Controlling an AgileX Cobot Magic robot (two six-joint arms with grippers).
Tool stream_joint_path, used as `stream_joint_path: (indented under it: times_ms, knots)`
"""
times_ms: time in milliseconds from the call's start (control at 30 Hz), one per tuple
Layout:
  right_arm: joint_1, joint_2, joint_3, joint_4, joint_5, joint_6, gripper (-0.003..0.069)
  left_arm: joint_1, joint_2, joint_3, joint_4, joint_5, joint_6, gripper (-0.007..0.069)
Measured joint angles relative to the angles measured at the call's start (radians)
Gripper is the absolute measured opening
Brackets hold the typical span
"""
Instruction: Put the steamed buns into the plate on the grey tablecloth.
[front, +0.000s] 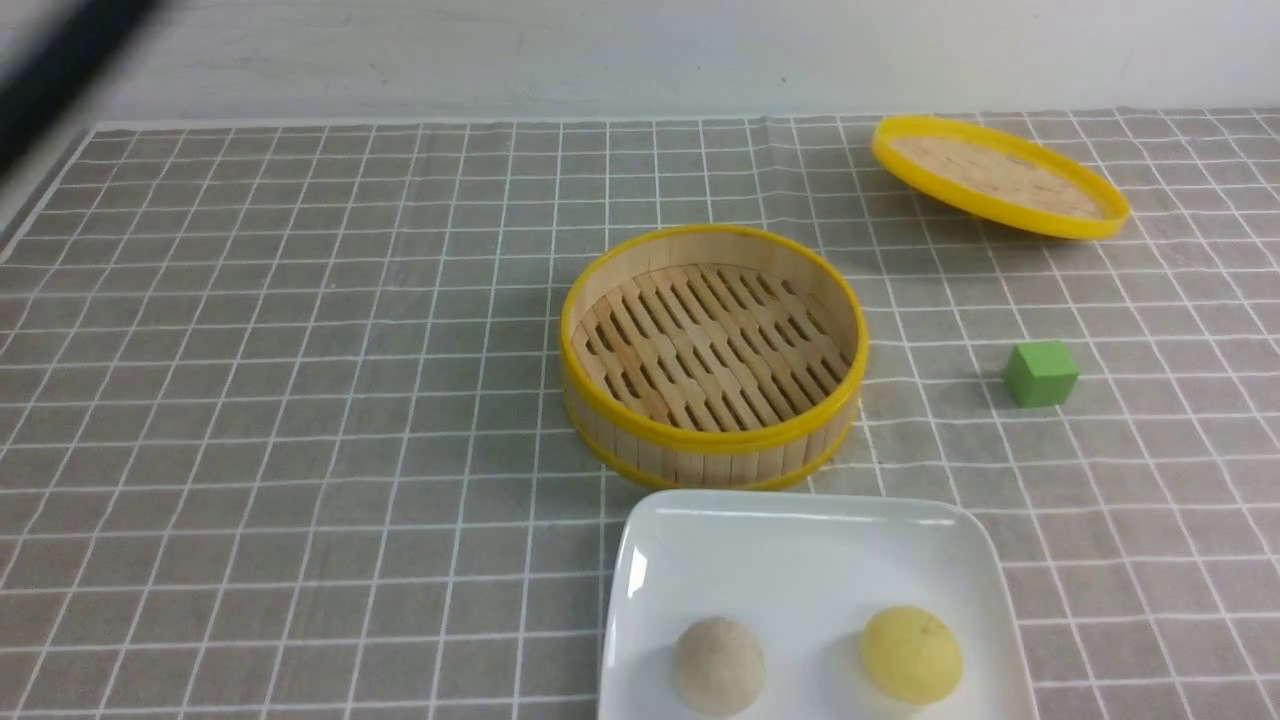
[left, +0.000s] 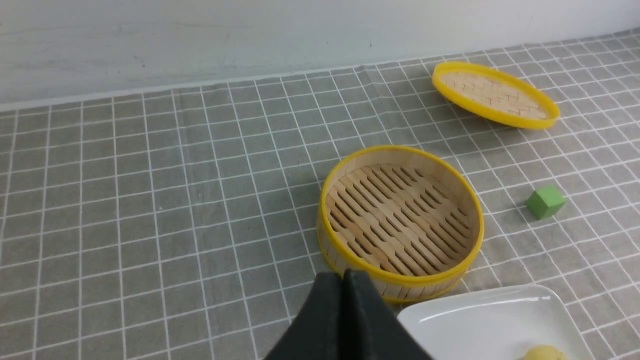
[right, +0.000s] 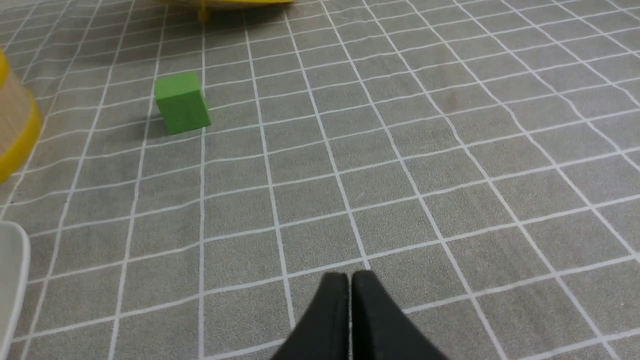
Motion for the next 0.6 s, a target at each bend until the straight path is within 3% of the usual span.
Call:
stream_joint_path:
  times_ms: [100,367,433,467,600]
  knots:
    - [-0.001,0.000,0.000,0.018,-0.003,0.000,0.0031,0.000,-0.088,0.092,0.012,0.000,-0.003,0.0002]
    - [-0.001,0.000,0.000,0.029,-0.006,0.000,0.0041,0.000,-0.297,0.556,0.002,-0.033,-0.153,0.0002]
    - [-0.001,0.000,0.000,0.030,-0.007,0.000,0.0045,0.000,-0.346,0.743,0.002,-0.172,-0.174,0.0002]
    - [-0.001,0.000,0.000,0.030,-0.007,0.000,0.0045,0.000,-0.349,0.743,0.002,-0.189,-0.177,0.0002]
    - [-0.001,0.000,0.000,0.032,-0.007,0.000,0.0049,0.000,-0.370,0.995,0.004,-0.604,-0.310,0.0003]
